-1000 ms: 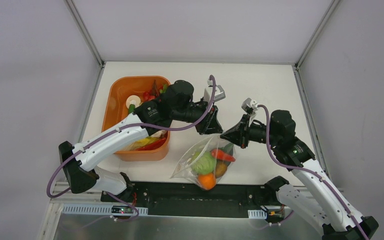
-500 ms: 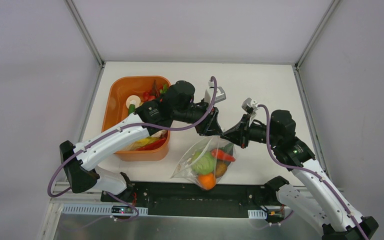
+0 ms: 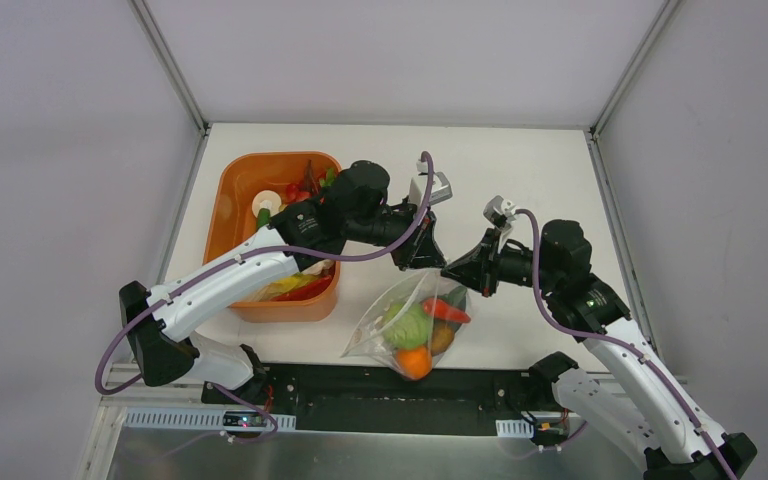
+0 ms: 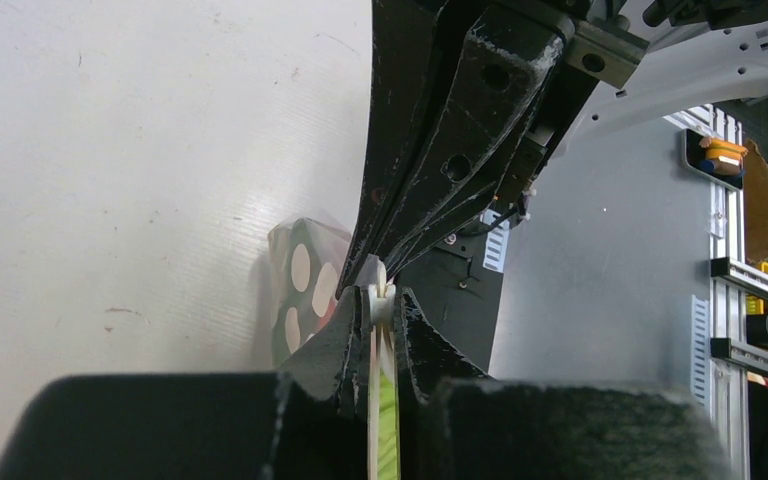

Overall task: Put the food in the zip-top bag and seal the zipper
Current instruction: Zip the zipper food storage bag at the center of the board.

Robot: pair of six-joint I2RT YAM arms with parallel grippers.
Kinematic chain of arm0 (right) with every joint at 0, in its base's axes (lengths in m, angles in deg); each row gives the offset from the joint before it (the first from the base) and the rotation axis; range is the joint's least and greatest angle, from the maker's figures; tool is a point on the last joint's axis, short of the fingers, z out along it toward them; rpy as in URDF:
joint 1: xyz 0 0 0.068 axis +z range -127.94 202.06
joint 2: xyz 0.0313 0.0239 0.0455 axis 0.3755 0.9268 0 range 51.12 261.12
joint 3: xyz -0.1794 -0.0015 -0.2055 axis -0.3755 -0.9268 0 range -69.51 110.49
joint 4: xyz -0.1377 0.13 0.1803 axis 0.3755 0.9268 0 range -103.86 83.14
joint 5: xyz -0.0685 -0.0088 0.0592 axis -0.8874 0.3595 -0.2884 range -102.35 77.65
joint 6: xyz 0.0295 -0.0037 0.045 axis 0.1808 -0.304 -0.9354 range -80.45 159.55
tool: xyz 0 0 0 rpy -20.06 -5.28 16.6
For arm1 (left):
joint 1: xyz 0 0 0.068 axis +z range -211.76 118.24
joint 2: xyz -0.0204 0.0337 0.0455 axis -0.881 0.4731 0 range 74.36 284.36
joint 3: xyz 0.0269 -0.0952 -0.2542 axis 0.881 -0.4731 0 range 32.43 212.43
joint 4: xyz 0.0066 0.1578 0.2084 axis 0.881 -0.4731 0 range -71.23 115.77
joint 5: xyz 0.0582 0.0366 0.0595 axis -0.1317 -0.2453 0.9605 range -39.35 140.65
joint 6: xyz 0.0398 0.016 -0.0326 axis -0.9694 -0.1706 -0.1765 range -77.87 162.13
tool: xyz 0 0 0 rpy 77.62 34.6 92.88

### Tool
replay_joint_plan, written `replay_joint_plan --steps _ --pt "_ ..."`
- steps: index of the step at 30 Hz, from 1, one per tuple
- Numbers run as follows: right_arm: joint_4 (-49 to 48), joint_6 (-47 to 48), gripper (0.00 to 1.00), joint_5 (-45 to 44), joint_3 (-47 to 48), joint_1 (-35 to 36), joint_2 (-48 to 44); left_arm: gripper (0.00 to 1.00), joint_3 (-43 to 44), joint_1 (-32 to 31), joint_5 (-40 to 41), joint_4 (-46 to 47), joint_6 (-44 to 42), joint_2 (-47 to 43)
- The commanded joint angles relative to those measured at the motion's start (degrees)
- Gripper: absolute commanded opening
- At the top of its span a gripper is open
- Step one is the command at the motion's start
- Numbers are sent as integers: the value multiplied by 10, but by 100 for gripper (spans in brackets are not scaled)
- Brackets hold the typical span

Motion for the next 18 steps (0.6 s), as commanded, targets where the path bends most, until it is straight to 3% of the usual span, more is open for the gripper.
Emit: replay_joint_plan --steps 1,6,8,11,12,14,18 --pt "-24 -5 0 16 16 -2 -12 0 17 -2 -4 9 -12 -3" --pt "-12 4 4 42 28 -3 -7 0 21 -2 -13 0 -22 -6" --pt "4 14 16 56 39 -3 -1 0 28 -2 -19 -7 -29 -6" --pt "25 29 48 72 54 -4 8 0 42 -2 -31 -23 -42 -3" --pt "29 35 53 78 60 -4 11 0 49 -2 -36 -29 -46 -1" --pt "32 45 58 87 67 -3 16 0 63 -2 -46 -42 -52 6" --pt "61 87 57 114 76 -4 29 0 78 -2 -73 -59 -59 14"
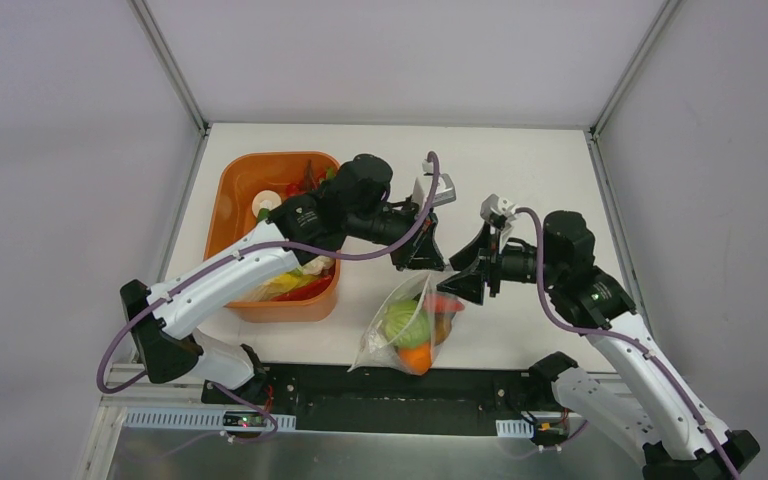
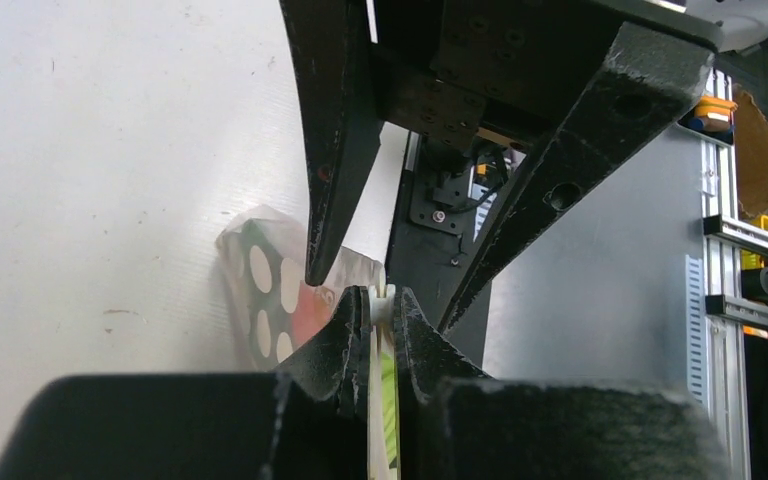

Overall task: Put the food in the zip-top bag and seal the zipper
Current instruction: Zip the zipper food storage bag at the center of the board.

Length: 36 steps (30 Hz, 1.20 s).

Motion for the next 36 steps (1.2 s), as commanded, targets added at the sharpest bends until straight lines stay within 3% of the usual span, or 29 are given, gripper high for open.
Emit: replay_joint_plan --steps 1,14,19,26,32,36 --pt "29 60 57 53 33 -2 12 0 37 -2 -51 -7 -24 2" --pt "1 96 53 41 34 -7 18 0 71 -2 -93 -41 -32 24" --pt "3 100 38 96 47 -6 23 0 69 -2 -94 -44 -33 19" --pt "4 104 27 106 37 -7 8 0 73 -2 -101 -45 -32 21" --pt "-15 95 1 102 23 -7 9 0 65 -2 -100 -40 -25 16" --pt "-57 65 0 87 5 -8 -1 0 58 -2 -90 -37 -26 8"
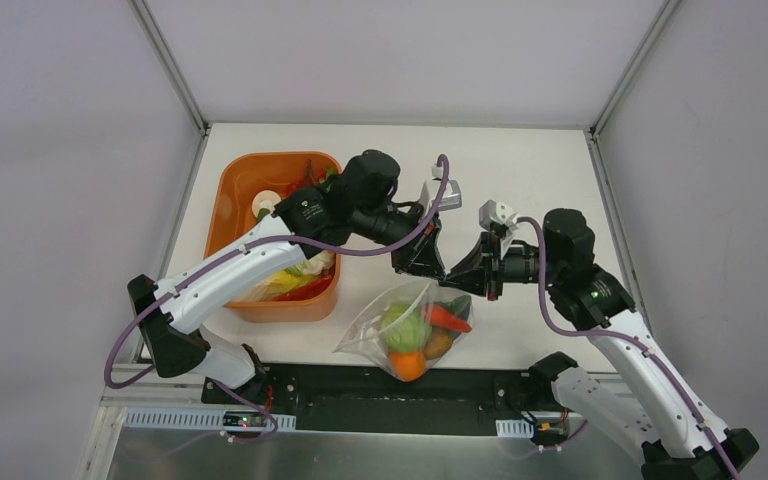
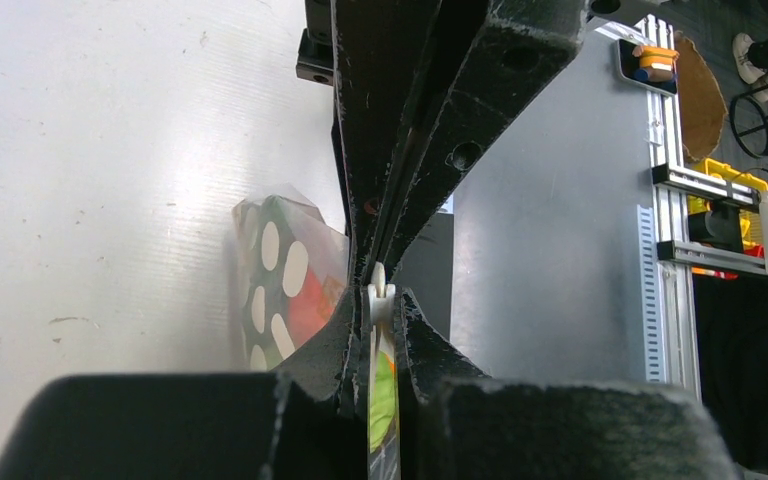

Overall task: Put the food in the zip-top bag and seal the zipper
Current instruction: Zip the zipper food storage bag at the center of the board.

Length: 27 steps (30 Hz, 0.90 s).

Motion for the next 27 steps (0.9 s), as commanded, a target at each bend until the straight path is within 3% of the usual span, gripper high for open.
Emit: replay_joint_plan --steps 1,10,18,27 --pt "-71 -27 0 -4 -12 -3 -17 0 11 -2 -8 19 -5 -22" --pt "-116 -106 0 -138 -37 -7 -44 0 -19 -2 64 -5 -17 -50" --pt "-150 -142 0 -166 -58 -11 -54 0 -16 -2 89 -33 -28 -59" --pt "-149 -163 0 -271 -67 -16 -95 0 -65 -2 147 -37 -31 -103"
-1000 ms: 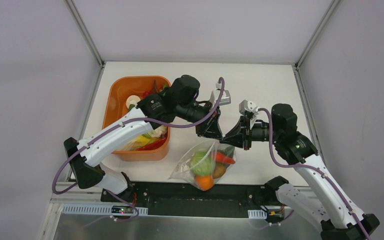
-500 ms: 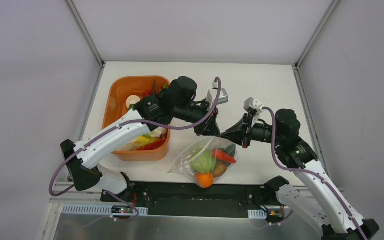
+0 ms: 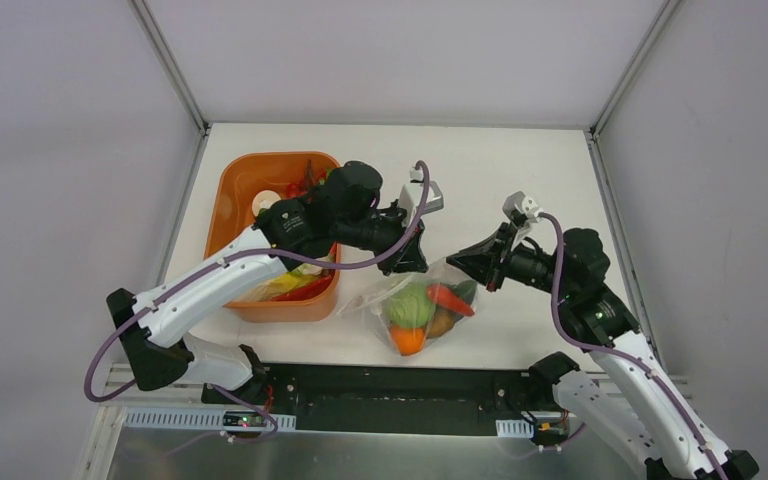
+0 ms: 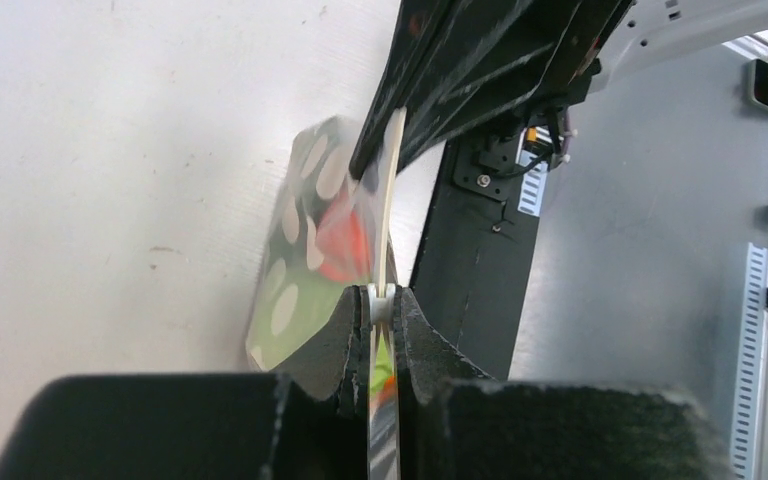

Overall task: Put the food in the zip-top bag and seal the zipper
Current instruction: Zip the zipper food storage bag at the center of the board.

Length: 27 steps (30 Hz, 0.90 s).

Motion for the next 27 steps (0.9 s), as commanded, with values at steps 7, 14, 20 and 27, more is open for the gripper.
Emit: replay_joint_plan --steps 7,14,20,27 --pt "-13 -15 0 -142 -1 -14 -44 0 -25 3 88 -46 -25 -82" --pt "15 -15 0 -192 -2 -14 -44 0 -42 9 107 -57 -26 -92" --pt "37 -14 0 -124 3 -14 -30 0 -49 9 117 -15 -9 -81" --pt "91 -22 64 -85 63 -15 -4 0 -10 10 90 -31 -27 -29"
